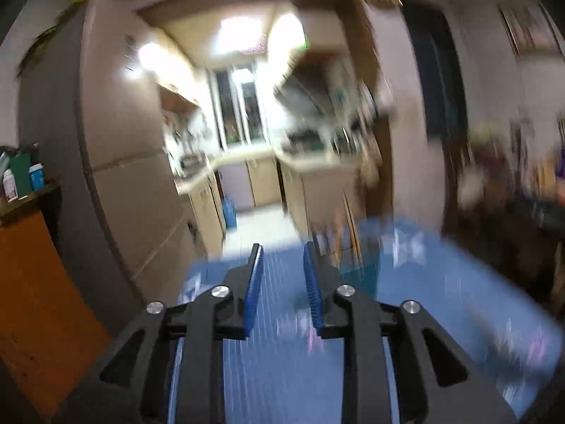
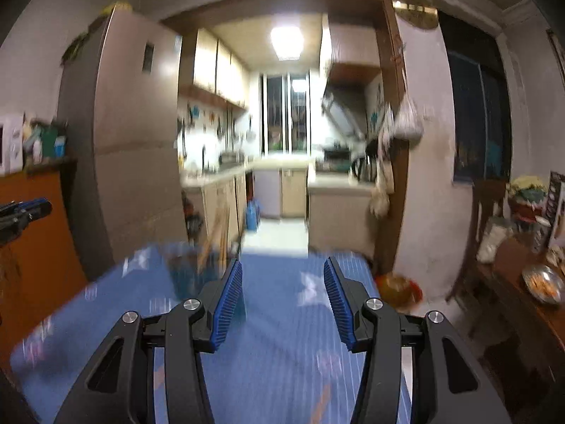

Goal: Organize utensils
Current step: 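Withdraw both open tools back toward the last two chopsticks, then close the left tool on one last chopstick while the right tool closes on the other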

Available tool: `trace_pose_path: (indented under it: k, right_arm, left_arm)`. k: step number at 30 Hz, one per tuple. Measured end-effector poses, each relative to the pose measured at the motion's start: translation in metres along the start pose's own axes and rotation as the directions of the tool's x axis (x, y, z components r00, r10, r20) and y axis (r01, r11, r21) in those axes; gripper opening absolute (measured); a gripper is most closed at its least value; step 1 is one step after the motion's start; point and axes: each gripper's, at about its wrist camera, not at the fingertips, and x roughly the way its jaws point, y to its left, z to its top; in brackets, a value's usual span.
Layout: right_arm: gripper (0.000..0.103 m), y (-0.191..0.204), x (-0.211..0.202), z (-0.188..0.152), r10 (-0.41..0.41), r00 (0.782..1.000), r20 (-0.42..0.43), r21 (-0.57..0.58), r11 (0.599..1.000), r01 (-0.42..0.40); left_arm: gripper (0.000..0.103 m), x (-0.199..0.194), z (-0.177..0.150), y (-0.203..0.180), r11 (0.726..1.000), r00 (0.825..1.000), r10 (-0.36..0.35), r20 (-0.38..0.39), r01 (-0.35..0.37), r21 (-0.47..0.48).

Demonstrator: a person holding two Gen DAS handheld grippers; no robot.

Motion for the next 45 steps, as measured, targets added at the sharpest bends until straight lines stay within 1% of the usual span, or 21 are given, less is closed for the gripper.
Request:
trace_pose_path:
  k: [1,3,4,5,6,7,8,9,11,12,13,15,17,21,23,25,28,35,40,44,45]
  right_arm:
    - [0.05,0.0,-0.009,-0.02,-0.01,0.999,-0.037,-0.011,1.0,0.01]
    - [0.05,0.0,-0.025,-0.062,-0.024,0.993,-0.112,-0.024,0.999,0.021]
    - [0.05,0.001,-0.031,-0.076,-0.023,0.99,-0.139,-0.025,0.999,0.02]
    - [0.05,0.002,-0.039,-0.099,-0.029,0.983,-0.179,-0.025,0.999,0.025]
    - [0.05,0.005,-0.044,-0.112,-0.036,0.979,-0.201,-0.028,0.999,0.031]
    - [0.05,0.007,-0.049,-0.128,-0.046,0.973,-0.227,-0.033,0.999,0.039]
    - [0.052,0.01,-0.055,-0.147,-0.052,0.965,-0.255,-0.038,0.998,0.044]
    - [0.054,0.012,-0.058,-0.157,-0.054,0.962,-0.269,-0.037,0.998,0.046]
    - [0.055,0.017,-0.067,-0.177,-0.063,0.955,-0.29,-0.024,0.998,0.059]
    - [0.055,0.02,-0.071,-0.186,-0.064,0.953,-0.297,-0.009,0.998,0.064]
    - [0.055,0.022,-0.075,-0.192,-0.063,0.953,-0.298,0.011,0.998,0.069]
    - [0.055,0.028,-0.082,-0.202,-0.058,0.955,-0.289,0.044,0.996,0.074]
    - [0.055,0.036,-0.088,-0.216,-0.076,0.955,-0.285,0.058,0.994,0.096]
    - [0.055,0.043,-0.091,-0.238,-0.063,0.953,-0.297,0.097,0.991,0.096]
    - [0.055,0.044,-0.091,-0.239,-0.068,0.953,-0.295,0.098,0.99,0.101]
    - [0.055,0.042,-0.088,-0.238,-0.081,0.954,-0.289,0.099,0.989,0.113]
    - [0.054,0.04,-0.077,-0.237,-0.098,0.947,-0.305,0.079,0.989,0.128]
    - [0.047,0.035,-0.047,-0.225,-0.128,0.933,-0.335,0.061,0.986,0.157]
    - [0.04,0.031,-0.036,-0.221,-0.139,0.929,-0.343,0.06,0.984,0.169]
    - [0.033,0.029,-0.035,-0.224,-0.148,0.934,-0.324,0.067,0.982,0.179]
    - [0.031,0.03,-0.037,-0.226,-0.152,0.937,-0.313,0.067,0.981,0.182]
  left_arm:
    - [0.023,-0.001,-0.027,-0.012,0.999,0.997,-0.033,-0.072,0.035,0.026]
    - [0.023,-0.002,-0.061,-0.024,0.996,0.985,-0.081,-0.153,0.087,0.032]
    - [0.023,-0.001,-0.086,-0.031,0.992,0.97,-0.114,-0.216,0.122,0.025]
    - [0.023,0.0,-0.105,-0.037,0.988,0.955,-0.141,-0.261,0.15,0.016]
    - [0.023,0.0,-0.129,-0.047,0.982,0.931,-0.176,-0.319,0.188,0.005]
    - [0.023,0.0,-0.144,-0.053,0.978,0.916,-0.196,-0.35,0.21,0.002]
    - [0.023,-0.002,-0.158,-0.058,0.975,0.906,-0.207,-0.37,0.223,0.002]
    - [0.024,-0.005,-0.174,-0.067,0.971,0.894,-0.217,-0.392,0.238,0.004]
    - [0.032,-0.009,-0.191,-0.072,0.963,0.876,-0.252,-0.41,0.269,-0.018]
    - [0.037,-0.009,-0.192,-0.074,0.96,0.871,-0.264,-0.413,0.277,-0.03]
    - [0.04,-0.013,-0.197,-0.073,0.956,0.865,-0.285,-0.412,0.288,-0.055]
    - [0.04,-0.017,-0.207,-0.074,0.951,0.859,-0.304,-0.412,0.296,-0.084]
    - [0.04,-0.014,-0.216,-0.079,0.955,0.86,-0.294,-0.418,0.285,-0.085]
    - [0.04,-0.006,-0.223,-0.09,0.966,0.859,-0.255,-0.444,0.25,-0.071]
    - [0.04,-0.003,-0.224,-0.093,0.968,0.867,-0.246,-0.434,0.245,-0.058]
    - [0.04,0.002,-0.225,-0.094,0.968,0.867,-0.248,-0.433,0.243,-0.068]
    - [0.041,0.011,-0.221,-0.095,0.967,0.869,-0.251,-0.427,0.238,-0.086]
    - [0.041,0.024,-0.217,-0.099,0.972,0.879,-0.234,-0.416,0.215,-0.092]
    - [0.04,0.028,-0.216,-0.103,0.974,0.888,-0.225,-0.4,0.207,-0.09]
    - [0.035,0.028,-0.218,-0.103,0.974,0.895,-0.228,-0.384,0.206,-0.097]
    - [0.029,0.027,-0.218,-0.104,0.974,0.897,-0.227,-0.379,0.206,-0.096]
